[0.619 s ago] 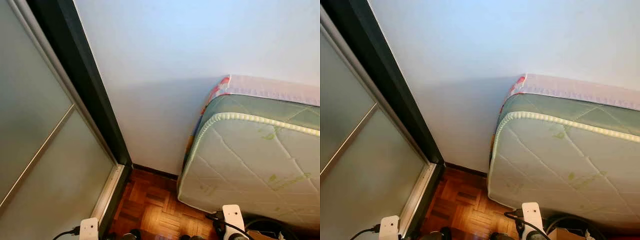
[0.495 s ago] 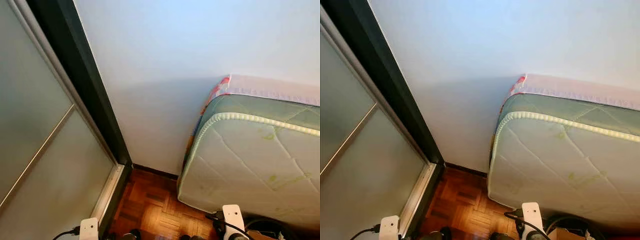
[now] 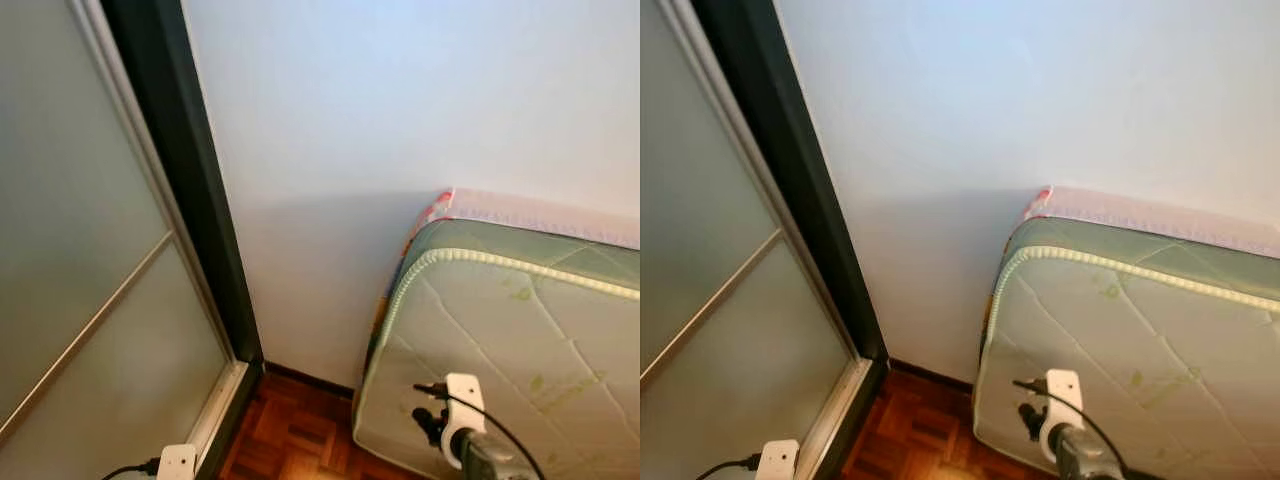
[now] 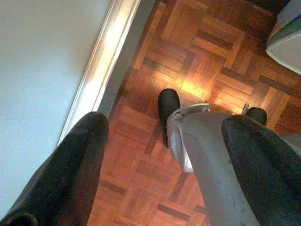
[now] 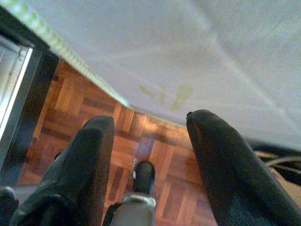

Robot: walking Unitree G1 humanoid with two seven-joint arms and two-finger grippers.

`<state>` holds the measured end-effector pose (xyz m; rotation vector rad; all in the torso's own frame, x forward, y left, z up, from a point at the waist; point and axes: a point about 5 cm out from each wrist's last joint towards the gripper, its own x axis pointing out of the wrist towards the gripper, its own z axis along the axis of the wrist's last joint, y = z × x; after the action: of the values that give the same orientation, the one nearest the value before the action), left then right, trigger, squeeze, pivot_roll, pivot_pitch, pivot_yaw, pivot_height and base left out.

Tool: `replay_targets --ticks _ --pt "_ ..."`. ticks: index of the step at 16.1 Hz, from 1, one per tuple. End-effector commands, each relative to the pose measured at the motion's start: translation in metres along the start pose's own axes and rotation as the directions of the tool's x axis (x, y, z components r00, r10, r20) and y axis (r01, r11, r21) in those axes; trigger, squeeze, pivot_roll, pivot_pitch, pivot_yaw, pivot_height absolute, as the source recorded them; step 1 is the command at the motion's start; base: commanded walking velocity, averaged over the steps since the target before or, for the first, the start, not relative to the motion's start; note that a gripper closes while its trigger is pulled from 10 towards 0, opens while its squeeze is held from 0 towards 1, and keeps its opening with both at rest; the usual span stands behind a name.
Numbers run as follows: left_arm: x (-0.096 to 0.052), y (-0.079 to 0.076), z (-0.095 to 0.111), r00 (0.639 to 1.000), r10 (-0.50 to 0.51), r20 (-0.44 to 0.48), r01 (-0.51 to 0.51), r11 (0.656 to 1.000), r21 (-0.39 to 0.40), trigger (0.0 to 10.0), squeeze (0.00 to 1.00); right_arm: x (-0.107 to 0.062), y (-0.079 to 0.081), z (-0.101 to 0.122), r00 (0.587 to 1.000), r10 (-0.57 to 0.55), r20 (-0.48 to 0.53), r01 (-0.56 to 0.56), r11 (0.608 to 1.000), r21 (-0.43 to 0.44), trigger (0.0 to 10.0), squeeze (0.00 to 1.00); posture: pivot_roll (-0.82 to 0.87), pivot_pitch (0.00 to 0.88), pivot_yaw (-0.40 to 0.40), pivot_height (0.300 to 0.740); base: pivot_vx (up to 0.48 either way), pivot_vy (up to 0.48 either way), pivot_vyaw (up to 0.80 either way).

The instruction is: Clean up the room

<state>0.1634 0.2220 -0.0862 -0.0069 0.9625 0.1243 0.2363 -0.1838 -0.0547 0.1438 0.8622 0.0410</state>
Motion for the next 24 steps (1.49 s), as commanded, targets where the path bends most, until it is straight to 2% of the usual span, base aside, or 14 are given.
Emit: replay_targets --ticks 1,24 --pt "-0.0009 -0.0001 -0.0063 1.000 0.000 -0.029 0.000 1.000 0.018 10.0 0.00 0.0000 -0.0009 0.0016 1.000 0.000 -0.003 0.000 1.000 0.014 10.0 0.00 0.06 0.000 -0.043 0.740 0.000 0.000 0.00" --pt "-0.0003 -0.0002 -0.0041 0.999 -0.003 -0.034 0.004 0.999 0.040 10.0 0.00 0.0003 -0.0014 0.0037 1.000 -0.008 -0.002 0.008 0.999 0.034 10.0 0.00 0.06 0.002 -0.048 0.740 0.000 0.000 0.00"
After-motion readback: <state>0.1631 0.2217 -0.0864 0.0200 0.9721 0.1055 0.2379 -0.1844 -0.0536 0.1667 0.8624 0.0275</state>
